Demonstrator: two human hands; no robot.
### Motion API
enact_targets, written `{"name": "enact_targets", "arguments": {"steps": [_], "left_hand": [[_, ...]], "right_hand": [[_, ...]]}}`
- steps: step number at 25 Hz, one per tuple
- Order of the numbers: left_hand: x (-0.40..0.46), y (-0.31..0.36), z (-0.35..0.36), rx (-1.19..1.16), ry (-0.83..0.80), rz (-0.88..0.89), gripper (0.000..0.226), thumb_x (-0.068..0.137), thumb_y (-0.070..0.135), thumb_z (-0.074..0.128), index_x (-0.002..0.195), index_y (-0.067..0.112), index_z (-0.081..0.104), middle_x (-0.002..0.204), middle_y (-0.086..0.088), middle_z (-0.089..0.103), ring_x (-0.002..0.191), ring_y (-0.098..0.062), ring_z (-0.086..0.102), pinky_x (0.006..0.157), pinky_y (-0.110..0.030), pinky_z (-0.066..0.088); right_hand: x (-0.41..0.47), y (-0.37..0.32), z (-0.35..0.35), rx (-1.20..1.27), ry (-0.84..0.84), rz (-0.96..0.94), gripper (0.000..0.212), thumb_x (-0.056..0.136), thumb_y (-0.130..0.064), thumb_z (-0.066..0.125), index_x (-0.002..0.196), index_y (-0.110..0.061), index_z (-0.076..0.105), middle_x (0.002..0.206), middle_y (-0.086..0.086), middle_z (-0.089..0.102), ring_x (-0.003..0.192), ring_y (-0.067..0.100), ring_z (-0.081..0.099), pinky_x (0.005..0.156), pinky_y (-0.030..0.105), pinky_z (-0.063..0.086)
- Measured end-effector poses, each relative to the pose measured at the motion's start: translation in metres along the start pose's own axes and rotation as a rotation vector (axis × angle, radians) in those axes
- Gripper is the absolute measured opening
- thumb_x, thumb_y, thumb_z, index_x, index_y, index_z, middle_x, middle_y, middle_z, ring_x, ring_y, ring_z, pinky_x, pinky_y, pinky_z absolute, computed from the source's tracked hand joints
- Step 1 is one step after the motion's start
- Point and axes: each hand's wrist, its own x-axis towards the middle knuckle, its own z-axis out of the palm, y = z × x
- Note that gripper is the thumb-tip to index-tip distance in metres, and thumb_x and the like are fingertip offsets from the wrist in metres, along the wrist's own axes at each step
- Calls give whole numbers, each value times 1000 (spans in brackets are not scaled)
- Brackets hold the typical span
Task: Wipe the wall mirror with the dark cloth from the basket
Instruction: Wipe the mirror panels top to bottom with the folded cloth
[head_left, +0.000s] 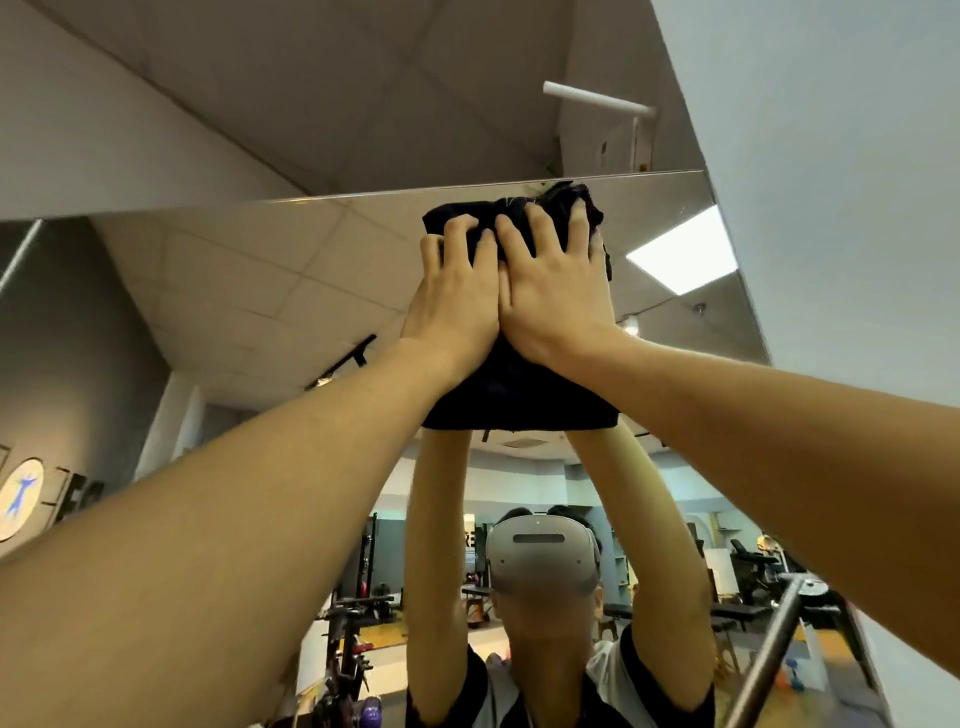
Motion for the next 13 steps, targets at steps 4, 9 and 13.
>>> {"name": "enact_targets", "arguments": {"steps": [4, 9, 13], "left_hand": [[-18, -58, -23, 79, -5, -9, 44, 108, 28, 35, 151, 14, 37, 157, -6, 24, 136, -29, 27, 101, -38, 45], [-36, -125, -52, 113, -25, -30, 47, 109, 32, 33, 152, 15, 35, 157, -6, 23, 138, -28, 26, 99, -40, 49], [-40, -173, -71, 115, -35, -25, 47, 109, 33, 33, 152, 15, 35, 158, -6, 23, 138, -28, 27, 96, -39, 49]], "right_hand": [[-2, -63, 18, -30, -7, -28, 58, 107, -43, 25, 162, -23, 23, 169, 10, 18, 155, 46, -2, 125, 60, 6], [4, -135, 42, -58, 11, -37, 59, 107, -43, 24, 162, -22, 23, 169, 12, 20, 155, 47, -1, 125, 61, 7], [12, -184, 58, -59, 17, -30, 58, 107, -42, 24, 162, -21, 23, 169, 13, 20, 155, 48, 0, 126, 62, 8]]}}
